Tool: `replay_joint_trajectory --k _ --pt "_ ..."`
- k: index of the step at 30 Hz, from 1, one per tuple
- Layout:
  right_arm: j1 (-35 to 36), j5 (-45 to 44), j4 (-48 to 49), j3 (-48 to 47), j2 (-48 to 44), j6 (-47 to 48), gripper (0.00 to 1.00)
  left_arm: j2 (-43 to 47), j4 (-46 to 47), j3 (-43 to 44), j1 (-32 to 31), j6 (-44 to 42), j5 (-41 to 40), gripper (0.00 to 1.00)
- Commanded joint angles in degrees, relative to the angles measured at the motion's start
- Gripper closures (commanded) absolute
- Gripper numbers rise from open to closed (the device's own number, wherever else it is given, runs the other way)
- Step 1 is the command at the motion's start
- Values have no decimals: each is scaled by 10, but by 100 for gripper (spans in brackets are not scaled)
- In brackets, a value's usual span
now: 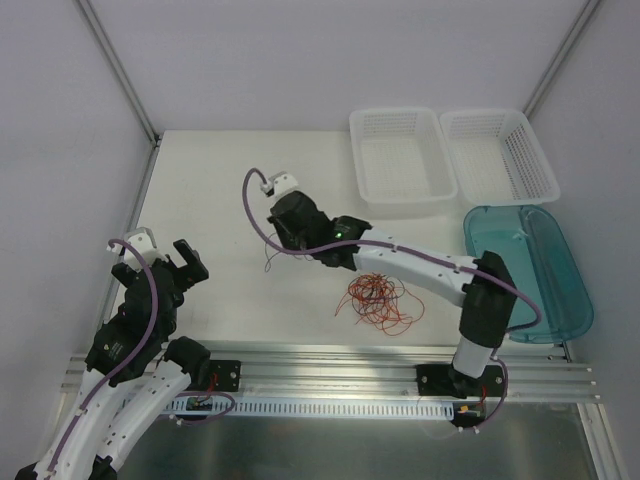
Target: Untangle the cables
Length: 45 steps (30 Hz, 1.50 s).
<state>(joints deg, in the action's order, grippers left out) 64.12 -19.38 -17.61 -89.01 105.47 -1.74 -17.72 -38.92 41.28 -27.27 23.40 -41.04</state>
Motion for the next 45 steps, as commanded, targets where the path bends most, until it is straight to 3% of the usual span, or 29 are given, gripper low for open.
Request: replay_joint_trajectory --k 1,10,20,26,37,45 --pt "-25 -50 -28 5 -103 60 99 2 5 -3 6 -9 -7 1" --pt "-142 -126 -116 18 -306 120 99 -5 6 -2 6 -12 -4 1" --pt "-367 -159 -213 9 -486 131 99 -14 11 -2 7 -17 6 1" --pt "-496 -168 -222 51 -540 101 99 -21 13 -3 6 -20 12 1" --pt "-764 -89 -126 301 -554 -42 99 -19 15 -7 6 -22 22 1" --pt "-841 -47 -97 338 -570 -102 99 -23 17 -7 7 -24 30 1"
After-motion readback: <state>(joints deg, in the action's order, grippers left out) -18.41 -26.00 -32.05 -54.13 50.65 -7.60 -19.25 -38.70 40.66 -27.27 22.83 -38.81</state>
